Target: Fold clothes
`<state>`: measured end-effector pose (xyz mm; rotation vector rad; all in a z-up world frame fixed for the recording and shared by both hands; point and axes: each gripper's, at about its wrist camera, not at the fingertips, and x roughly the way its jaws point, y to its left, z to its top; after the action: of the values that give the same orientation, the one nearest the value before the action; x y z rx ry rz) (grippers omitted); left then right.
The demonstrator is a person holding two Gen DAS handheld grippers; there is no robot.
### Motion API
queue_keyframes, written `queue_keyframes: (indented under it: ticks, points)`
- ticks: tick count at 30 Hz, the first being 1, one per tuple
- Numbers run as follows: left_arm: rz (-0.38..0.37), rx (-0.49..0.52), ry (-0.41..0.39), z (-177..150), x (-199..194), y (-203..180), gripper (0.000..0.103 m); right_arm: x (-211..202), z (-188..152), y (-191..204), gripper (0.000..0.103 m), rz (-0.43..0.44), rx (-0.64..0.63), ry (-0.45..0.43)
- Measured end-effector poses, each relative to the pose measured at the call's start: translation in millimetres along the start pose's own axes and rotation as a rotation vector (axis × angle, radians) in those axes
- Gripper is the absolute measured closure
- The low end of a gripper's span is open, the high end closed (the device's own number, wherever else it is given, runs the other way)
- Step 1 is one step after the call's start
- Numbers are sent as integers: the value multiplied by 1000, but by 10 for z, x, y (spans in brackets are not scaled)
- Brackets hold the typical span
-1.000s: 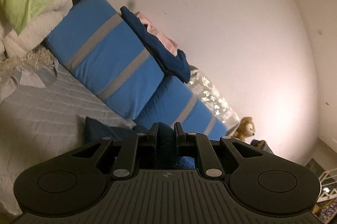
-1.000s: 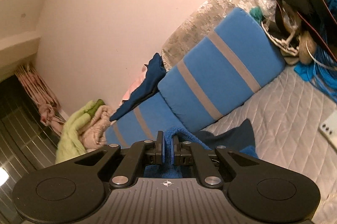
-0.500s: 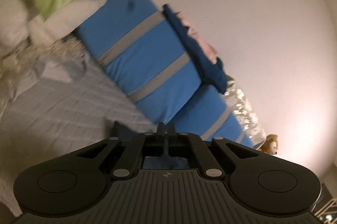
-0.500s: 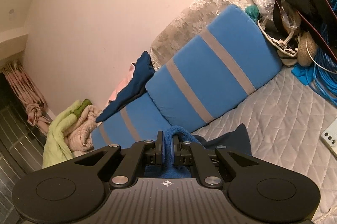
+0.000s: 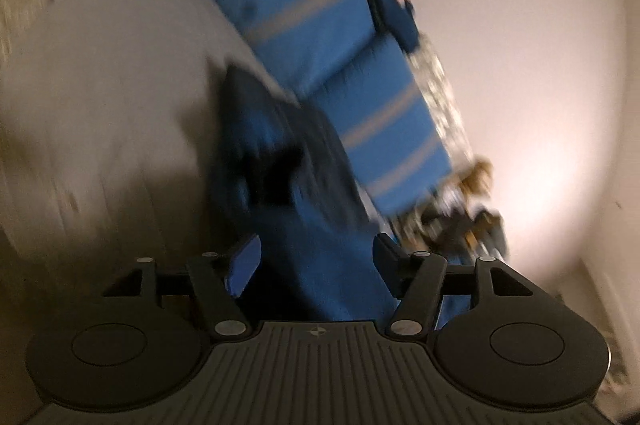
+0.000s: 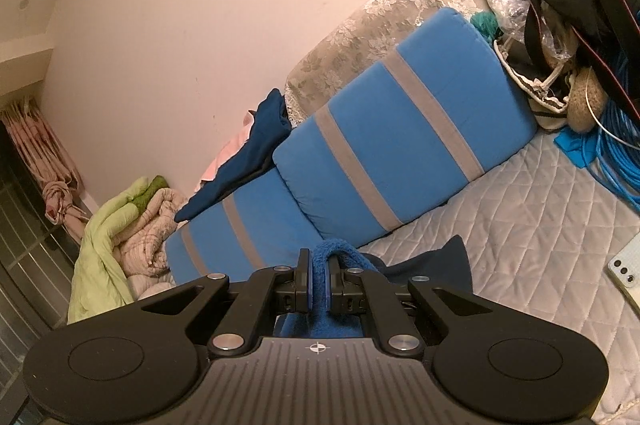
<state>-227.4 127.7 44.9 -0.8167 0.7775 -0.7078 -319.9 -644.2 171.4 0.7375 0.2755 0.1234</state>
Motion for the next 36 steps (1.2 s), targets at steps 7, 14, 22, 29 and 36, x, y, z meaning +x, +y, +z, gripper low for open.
queue_keyframes:
  ticks: [7,14,22,29,36]
  points:
    - [-197,113,221,-507,249,-131,42,-12,-5,-5,96,-12,-12,5]
    - [-144,266,208,-518,342,-386,95,-58,-11,-36,96,-19,-5,5]
    - [-138,239,-114,345,52,-814,96,-81,-5,-100,96,-3,35,-7]
    - [-82,86,-188,875,380,-794,96,-100,42,-163,96,23,65,-25]
    - [-42,-63,-211,1164,726,-571,96,70,76,-291,96,11,92,-11]
